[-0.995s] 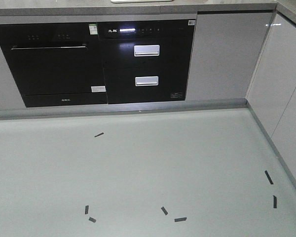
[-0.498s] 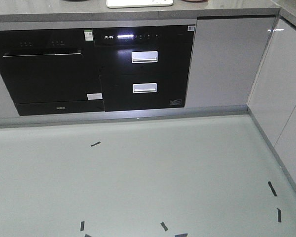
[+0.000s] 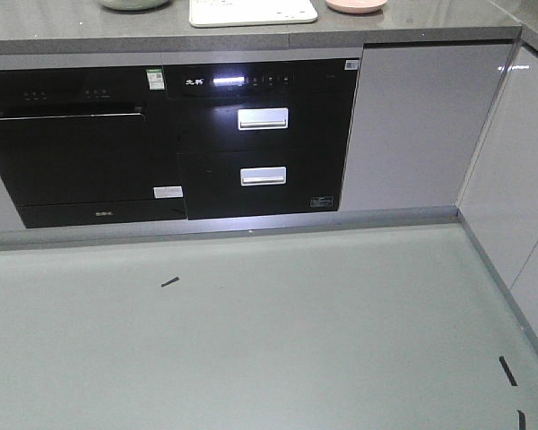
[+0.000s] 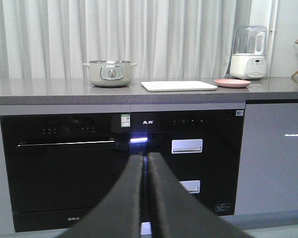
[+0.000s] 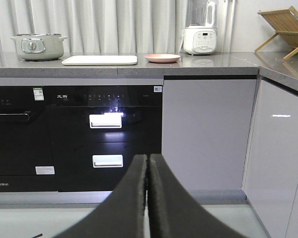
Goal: Transfer vegetables to tray and serve
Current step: 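Drive the base toward the counter with the pot, tray and plate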
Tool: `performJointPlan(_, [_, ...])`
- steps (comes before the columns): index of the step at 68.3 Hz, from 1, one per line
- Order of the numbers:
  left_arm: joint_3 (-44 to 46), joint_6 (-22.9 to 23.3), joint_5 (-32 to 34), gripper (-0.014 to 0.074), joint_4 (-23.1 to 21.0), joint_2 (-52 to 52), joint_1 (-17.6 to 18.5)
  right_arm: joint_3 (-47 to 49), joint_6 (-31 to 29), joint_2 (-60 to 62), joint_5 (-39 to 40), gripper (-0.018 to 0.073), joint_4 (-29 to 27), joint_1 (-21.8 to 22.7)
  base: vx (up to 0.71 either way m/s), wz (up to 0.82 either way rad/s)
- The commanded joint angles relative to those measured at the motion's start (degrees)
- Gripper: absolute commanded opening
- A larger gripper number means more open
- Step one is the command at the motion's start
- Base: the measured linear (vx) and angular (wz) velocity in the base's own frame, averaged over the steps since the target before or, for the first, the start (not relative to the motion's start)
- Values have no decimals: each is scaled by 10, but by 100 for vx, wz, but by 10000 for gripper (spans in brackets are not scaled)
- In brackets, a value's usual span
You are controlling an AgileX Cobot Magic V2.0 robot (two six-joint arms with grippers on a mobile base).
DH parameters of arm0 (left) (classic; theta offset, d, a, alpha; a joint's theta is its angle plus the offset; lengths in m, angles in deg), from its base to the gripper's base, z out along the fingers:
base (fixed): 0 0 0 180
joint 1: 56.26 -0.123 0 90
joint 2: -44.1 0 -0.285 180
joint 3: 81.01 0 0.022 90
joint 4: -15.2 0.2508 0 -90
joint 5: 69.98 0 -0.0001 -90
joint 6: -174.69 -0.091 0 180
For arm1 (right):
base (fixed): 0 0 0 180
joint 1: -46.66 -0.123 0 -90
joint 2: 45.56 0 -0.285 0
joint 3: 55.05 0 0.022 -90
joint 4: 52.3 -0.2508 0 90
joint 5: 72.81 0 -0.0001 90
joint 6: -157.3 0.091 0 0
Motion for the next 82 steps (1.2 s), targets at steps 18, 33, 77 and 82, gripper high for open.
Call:
performJointPlan(18, [-15,5,41,-8,-5,-9,-1,-5,-2,1,42,-7,1,3,20,0])
performJointPlan(33, [-15,5,41,-8,-5,-9,-1,-5,-2,1,42,-7,1,3,20,-1])
performJointPlan(77, [-15,5,41,-8,-5,-9,-1,-5,-2,1,42,-7,1,3,20,-2])
performJointPlan(82, [-15,5,41,-8,-5,-9,-1,-5,-2,1,42,-7,1,3,19,-3])
